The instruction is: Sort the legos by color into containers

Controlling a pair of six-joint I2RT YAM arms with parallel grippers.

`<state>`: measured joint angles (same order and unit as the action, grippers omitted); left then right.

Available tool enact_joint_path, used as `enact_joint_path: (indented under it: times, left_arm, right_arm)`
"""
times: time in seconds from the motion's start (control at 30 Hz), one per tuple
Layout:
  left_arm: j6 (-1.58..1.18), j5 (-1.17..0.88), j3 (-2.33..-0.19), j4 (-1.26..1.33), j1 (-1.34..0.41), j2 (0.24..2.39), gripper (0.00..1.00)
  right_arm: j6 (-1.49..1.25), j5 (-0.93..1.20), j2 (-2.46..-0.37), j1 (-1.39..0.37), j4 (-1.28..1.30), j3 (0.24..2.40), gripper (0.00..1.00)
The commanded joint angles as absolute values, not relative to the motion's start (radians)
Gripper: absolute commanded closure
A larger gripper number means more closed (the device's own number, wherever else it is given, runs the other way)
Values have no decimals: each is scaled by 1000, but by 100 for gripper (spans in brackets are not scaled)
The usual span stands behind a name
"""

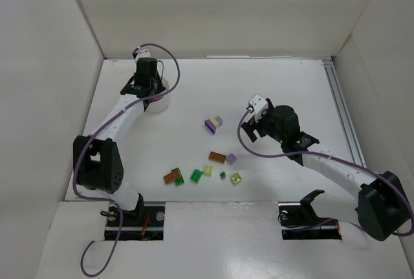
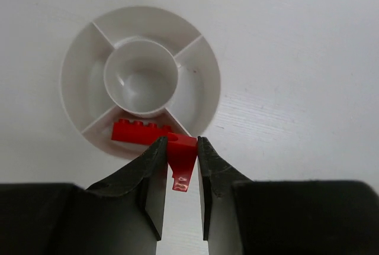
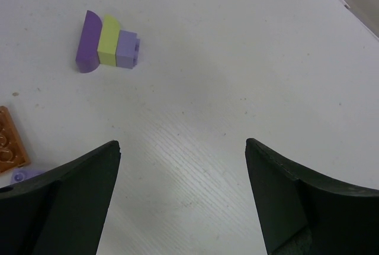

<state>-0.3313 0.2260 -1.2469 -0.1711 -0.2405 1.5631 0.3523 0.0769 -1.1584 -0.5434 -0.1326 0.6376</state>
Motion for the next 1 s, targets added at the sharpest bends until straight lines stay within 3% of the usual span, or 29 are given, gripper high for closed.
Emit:
enact_joint_path:
  times: [0.0, 0.2, 0.33, 0.47, 0.53, 0.63, 0.67, 0.8, 0.9, 0.97]
  left_arm:
    - [-301, 233, -1290, -199, -219, 1600, 95]
    - [-291, 242, -1344, -209, -177, 1664, 93]
    - [-282, 255, -1368, -218, -176, 1675, 81]
    - [-282, 282, -1378, -218, -167, 1695, 77]
    - [-282, 282, -1397, -228, -158, 1704, 65]
    - [-282, 291, -1397, -219, -158, 1704, 60]
    - [-273, 291, -1397, -219, -158, 1704, 53]
    - [-273, 282, -1385, -219, -158, 1686, 50]
    - [-273, 236, -1339, -195, -158, 1625, 41]
    - [-282, 131, -1269, -149, -158, 1576, 26]
  right_arm:
    - [364, 90, -1155, -519, -166, 634, 10]
    - [364, 110, -1186, -486, -166, 652, 10]
    - [373, 129, -1204, -477, -166, 670, 10]
    - [373, 138, -1204, -477, -166, 670, 10]
    - [373, 138, -1204, -477, -166, 670, 10]
    - [373, 147, -1204, -477, -166, 670, 10]
    - [373, 147, -1194, -477, -157, 670, 10]
    - [373, 156, -1175, -477, -156, 670, 10]
    - [383, 169, -1166, -477, -156, 652, 10]
    - [383, 179, -1157, -477, -156, 652, 10]
